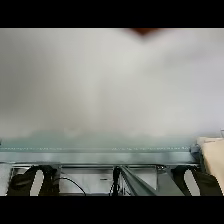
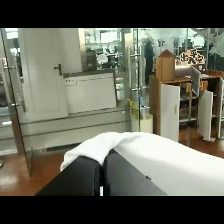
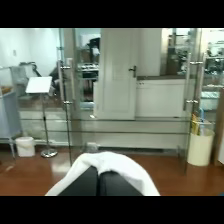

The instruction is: Fold the shirts.

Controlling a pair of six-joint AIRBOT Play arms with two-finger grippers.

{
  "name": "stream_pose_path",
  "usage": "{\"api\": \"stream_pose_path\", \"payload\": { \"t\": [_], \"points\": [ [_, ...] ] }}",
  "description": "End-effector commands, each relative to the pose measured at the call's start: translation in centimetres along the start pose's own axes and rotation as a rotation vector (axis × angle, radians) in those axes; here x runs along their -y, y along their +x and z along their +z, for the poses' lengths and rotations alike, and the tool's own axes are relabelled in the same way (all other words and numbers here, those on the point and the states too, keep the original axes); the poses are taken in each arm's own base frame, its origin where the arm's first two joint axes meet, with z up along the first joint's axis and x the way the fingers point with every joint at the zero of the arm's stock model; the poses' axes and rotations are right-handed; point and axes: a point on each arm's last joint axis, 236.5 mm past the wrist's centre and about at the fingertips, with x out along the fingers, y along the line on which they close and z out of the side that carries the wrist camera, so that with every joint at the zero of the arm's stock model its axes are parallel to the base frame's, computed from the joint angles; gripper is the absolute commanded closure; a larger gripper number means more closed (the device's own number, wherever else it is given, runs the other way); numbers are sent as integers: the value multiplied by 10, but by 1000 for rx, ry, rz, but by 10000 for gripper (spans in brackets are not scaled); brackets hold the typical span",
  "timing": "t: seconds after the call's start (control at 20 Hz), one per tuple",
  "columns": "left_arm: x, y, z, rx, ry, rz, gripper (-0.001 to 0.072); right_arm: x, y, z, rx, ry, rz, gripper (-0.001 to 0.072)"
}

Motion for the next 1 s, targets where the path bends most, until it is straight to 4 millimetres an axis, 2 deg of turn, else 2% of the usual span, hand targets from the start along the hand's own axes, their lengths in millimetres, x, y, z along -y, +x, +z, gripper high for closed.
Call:
{"api": "stream_pose_path", "payload": {
  "t": [0.0, 0.1, 0.2, 0.25, 0.3, 0.4, 0.5, 0.6, 0.7, 0.85, 0.95],
  "points": [
    [3, -48, -34, -180, -15, 85, 678, 7, -48, -26, -138, 17, -129, 690],
    [6, -60, -69, -336, -21, 79, 678, 10, -53, -56, -272, 26, -142, 690],
    [2, -63, -105, -494, -43, 79, 678, 21, -56, -96, -463, 14, -167, 690],
    [0, -58, -115, -528, -41, 68, 678, 30, -53, -115, -560, 13, -177, 690],
    [-3, -50, -131, -581, -49, 59, 678, 28, -45, -124, -595, 25, -145, 690],
    [-13, -28, -183, -744, -74, 20, 679, 28, -22, -162, -731, 89, -69, 690],
    [-24, 7, -239, -839, -115, -35, 680, 38, 7, -213, -879, 169, -11, 690],
    [-38, 49, -288, -842, -213, -60, 680, 65, 42, -265, -957, 242, -31, 690],
    [-40, 84, -334, -864, -317, -124, 680, 86, 80, -311, -988, 320, -31, 690],
    [-56, 140, -389, -883, -336, -155, 680, 115, 146, -358, -959, 394, -18, 690],
    [-58, 178, -424, -892, -322, -177, 680, 131, 184, -386, -937, 445, -1, 690]
  ]
}}
